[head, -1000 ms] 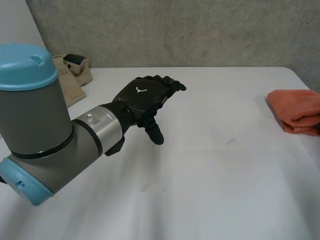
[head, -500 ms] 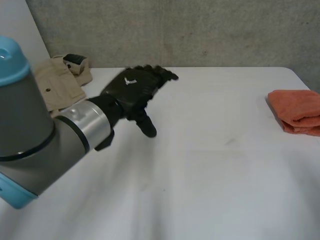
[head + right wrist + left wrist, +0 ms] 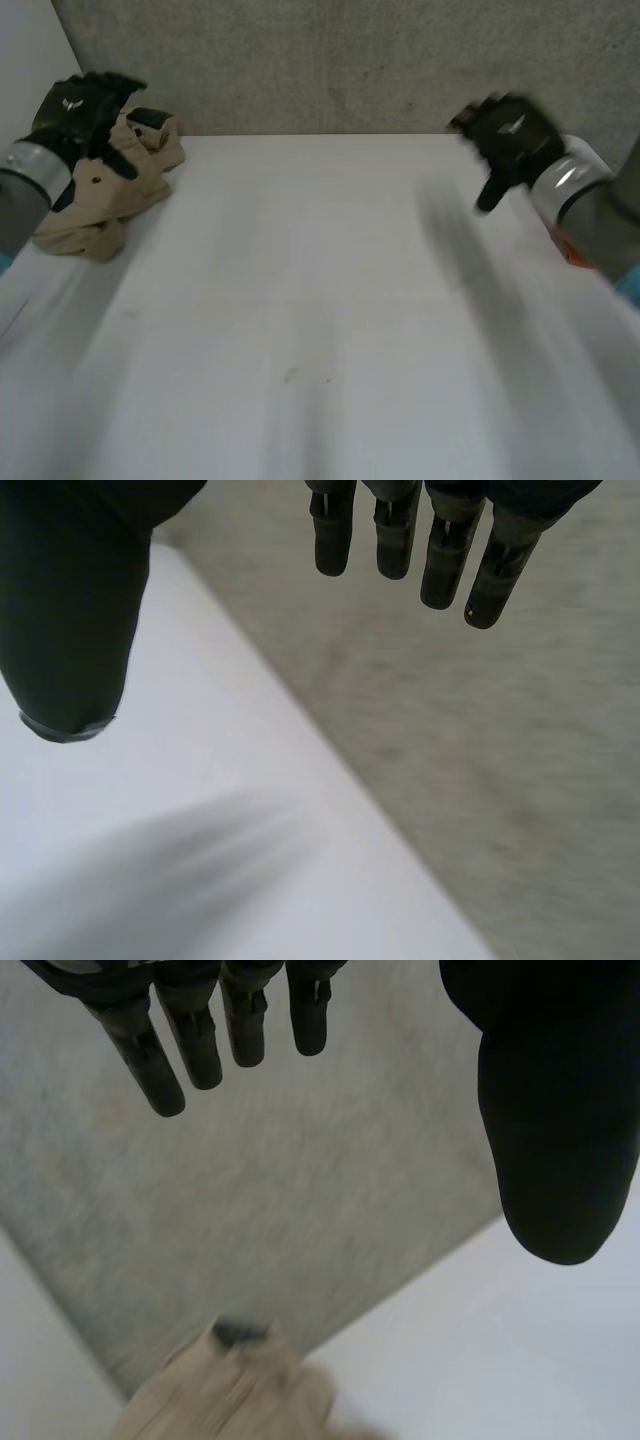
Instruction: Fold the laundry.
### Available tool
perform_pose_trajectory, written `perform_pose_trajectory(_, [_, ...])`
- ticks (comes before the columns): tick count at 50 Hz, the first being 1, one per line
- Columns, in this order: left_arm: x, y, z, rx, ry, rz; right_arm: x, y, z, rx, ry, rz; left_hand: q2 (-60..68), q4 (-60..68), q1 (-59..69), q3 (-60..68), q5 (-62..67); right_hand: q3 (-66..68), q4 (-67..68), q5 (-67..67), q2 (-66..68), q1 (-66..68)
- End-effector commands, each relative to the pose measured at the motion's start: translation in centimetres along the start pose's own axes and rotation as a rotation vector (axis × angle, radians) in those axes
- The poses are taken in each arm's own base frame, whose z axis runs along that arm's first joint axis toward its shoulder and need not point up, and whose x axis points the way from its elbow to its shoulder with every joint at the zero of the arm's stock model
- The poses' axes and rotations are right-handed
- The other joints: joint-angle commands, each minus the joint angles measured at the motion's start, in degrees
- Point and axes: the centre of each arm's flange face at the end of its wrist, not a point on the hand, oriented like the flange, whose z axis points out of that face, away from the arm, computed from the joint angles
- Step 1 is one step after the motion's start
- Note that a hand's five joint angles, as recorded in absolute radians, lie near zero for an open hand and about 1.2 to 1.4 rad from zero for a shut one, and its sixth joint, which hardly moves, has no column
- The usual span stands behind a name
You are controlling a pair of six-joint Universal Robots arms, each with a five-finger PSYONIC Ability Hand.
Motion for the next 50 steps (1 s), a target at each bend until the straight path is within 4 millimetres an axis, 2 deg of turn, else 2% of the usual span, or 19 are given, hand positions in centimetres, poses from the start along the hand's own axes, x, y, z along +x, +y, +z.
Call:
perform_pose_trajectory(1, [-5.5, 8.8, 2.5, -0.099, -0.075, 0.281, -6.1, 1.8, -3.2, -0.075, -0.158, 0.010, -0.26, -0.13, 0.58, -0.65, -1.21, -2.14, -3.38, -3.29, -2.52, -0.76])
perform_pose_trajectory(8, [-7.4, 14.8, 3.4, -0.162, -0.086, 0.334, -7.2, 3.1, -5.2, -0.111, -0.180, 0.019, 0.41, 0.54, 1.25, 0.02, -0.54, -2.14, -3.38, -3.29, -2.52, -0.76])
perform_pose_trajectory(15, [-7.4, 17.6, 4.0, -0.201, -0.071, 0.312, -7.3, 3.7, -6.2, -0.129, -0.176, 0.025, 10.15, 10.28, 10.99, 9.76, 9.20, -2.14, -3.38, -3.29, -2.52, -0.76])
perform_pose_trajectory(17, [-7.4, 18.3, 4.2, -0.215, -0.066, 0.304, -7.4, 3.8, -6.5, -0.133, -0.178, 0.026, 21.39, 21.52, 22.23, 21.00, 20.44, -2.14, -3.38, -3.29, -2.52, -0.76])
perform_pose_trajectory(19, [-7.3, 18.4, 4.3, -0.217, -0.065, 0.304, -7.5, 3.9, -6.8, -0.138, -0.181, 0.025, 38.50, 38.64, 39.35, 38.11, 37.55, -2.14, -3.38, -3.29, -2.52, -0.76])
perform_pose_trajectory(21, [-7.2, 18.2, 4.1, -0.228, -0.077, 0.301, -7.6, 3.9, -7.0, -0.139, -0.182, 0.026, 66.41, 66.54, 67.25, 66.02, 65.46, -2.14, -3.38, -3.29, -2.52, -0.76])
perform_pose_trajectory(26, [-6.4, 12.8, 4.0, -0.149, -0.165, 0.360, -7.1, 3.6, -7.5, -0.133, -0.168, 0.025, 68.35, 68.48, 69.19, 67.96, 67.40, -2.14, -3.38, -3.29, -2.52, -0.76])
perform_pose_trajectory(27, [-4.9, 10.4, 3.9, -0.088, -0.178, 0.378, -6.9, 3.7, -7.4, -0.133, -0.161, 0.026, 68.35, 68.48, 69.19, 67.96, 67.40, -2.14, -3.38, -3.29, -2.52, -0.76])
perform_pose_trajectory(30, [-1.9, 6.7, 3.0, 0.001, -0.152, 0.395, -5.8, 3.6, -7.4, -0.132, -0.127, 0.029, 68.35, 68.48, 69.19, 67.96, 67.40, -2.14, -3.38, -3.29, -2.52, -0.76])
perform_pose_trajectory(32, [1.6, 3.5, 1.3, 0.046, -0.095, 0.373, -5.6, 3.6, -7.4, -0.131, -0.120, 0.029, 68.35, 68.48, 69.19, 67.96, 67.40, -2.14, -3.38, -3.29, -2.52, -0.76])
perform_pose_trajectory(34, [7.2, 0.8, -1.9, 0.047, 0.058, 0.281, -5.2, 3.4, -7.4, -0.127, -0.108, 0.029, 68.35, 68.48, 69.19, 67.96, 67.40, -2.14, -3.38, -3.29, -2.52, -0.76])
perform_pose_trajectory(36, [9.2, -0.1, -3.3, 0.048, 0.131, 0.240, -4.8, 3.0, -7.3, -0.118, -0.087, 0.025, 68.35, 68.48, 69.19, 67.96, 67.40, -2.14, -3.38, -3.29, -2.52, -0.76])
perform_pose_trajectory(37, [12.4, -1.7, -5.7, 0.054, 0.264, 0.179, -4.6, 2.9, -7.3, -0.115, -0.082, 0.024, 68.35, 68.48, 69.19, 67.96, 67.40, -2.14, -3.38, -3.29, -2.52, -0.76])
perform_pose_trajectory(40, [16.1, -3.8, -9.8, 0.057, 0.453, 0.098, -4.1, 2.5, -7.3, -0.103, -0.064, 0.024, 68.35, 68.48, 69.19, 67.96, 67.40, -2.14, -3.38, -3.29, -2.52, -0.76])
perform_pose_trajectory(41, [18.0, -4.5, -12.6, 0.044, 0.577, 0.059, -3.9, 2.5, -7.3, -0.104, -0.059, 0.025, 68.35, 68.48, 69.19, 67.96, 67.40, -2.14, -3.38, -3.29, -2.52, -0.76])
perform_pose_trajectory(45, [20.8, -3.9, -17.6, -0.045, 0.799, -0.004, -3.5, 2.5, -7.2, -0.101, -0.051, 0.022, 68.35, 68.48, 69.19, 67.96, 67.40, -2.14, -3.38, -3.29, -2.52, -0.76])
perform_pose_trajectory(47, [21.4, -3.8, -18.8, -0.073, 0.852, -0.022, -3.6, 2.5, -7.2, -0.103, -0.056, 0.023, 42.65, 42.78, 43.49, 42.26, 41.70, -2.14, -3.38, -3.29, -2.52, -0.76])
perform_pose_trajectory(48, [21.9, -3.8, -19.5, -0.104, 0.883, -0.035, -3.6, 2.5, -7.2, -0.104, -0.058, 0.025, 12.99, 13.13, 13.84, 12.60, 12.04, -2.14, -3.38, -3.29, -2.52, -0.76])
perform_pose_trajectory(50, [22.0, -3.9, -19.7, -0.125, 0.885, -0.036, -3.7, 2.5, -7.3, -0.106, -0.060, 0.026, 1.79, 1.93, 2.64, 1.40, 0.84, -2.14, -3.38, -3.29, -2.52, -0.76])
